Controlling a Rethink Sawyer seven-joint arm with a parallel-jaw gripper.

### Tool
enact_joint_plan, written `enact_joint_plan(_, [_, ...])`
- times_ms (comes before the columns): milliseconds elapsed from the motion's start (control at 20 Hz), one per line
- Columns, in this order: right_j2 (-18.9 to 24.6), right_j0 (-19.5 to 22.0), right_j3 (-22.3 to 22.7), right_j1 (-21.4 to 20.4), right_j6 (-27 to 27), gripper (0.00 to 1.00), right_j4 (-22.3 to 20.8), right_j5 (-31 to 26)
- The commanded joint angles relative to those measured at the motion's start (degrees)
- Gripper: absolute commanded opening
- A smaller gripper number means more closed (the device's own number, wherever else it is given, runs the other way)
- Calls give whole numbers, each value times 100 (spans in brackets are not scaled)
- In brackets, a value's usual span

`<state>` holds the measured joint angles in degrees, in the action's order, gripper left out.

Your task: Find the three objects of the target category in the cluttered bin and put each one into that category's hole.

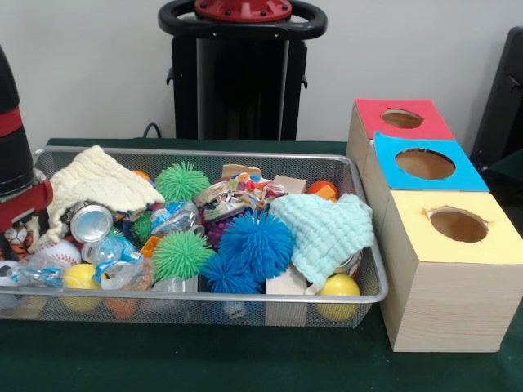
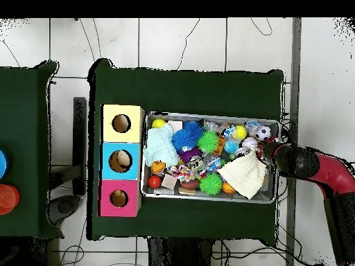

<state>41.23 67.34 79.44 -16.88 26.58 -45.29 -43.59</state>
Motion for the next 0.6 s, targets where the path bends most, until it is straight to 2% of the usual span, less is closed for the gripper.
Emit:
enact_joint_plan(50, [-277,115,-62,325,-1890,100,-970,213])
enact_joint_plan(300, [-201,187,5,268,-2010,100,-872,105])
enact_joint_plan(500, [-51,320,88,336,-2328,100,-803,49])
enact_joint_plan(550, [-44,328,82,334,-2342,0,-807,28])
enact_joint_plan(600, [-49,327,78,327,-2347,0,-813,25])
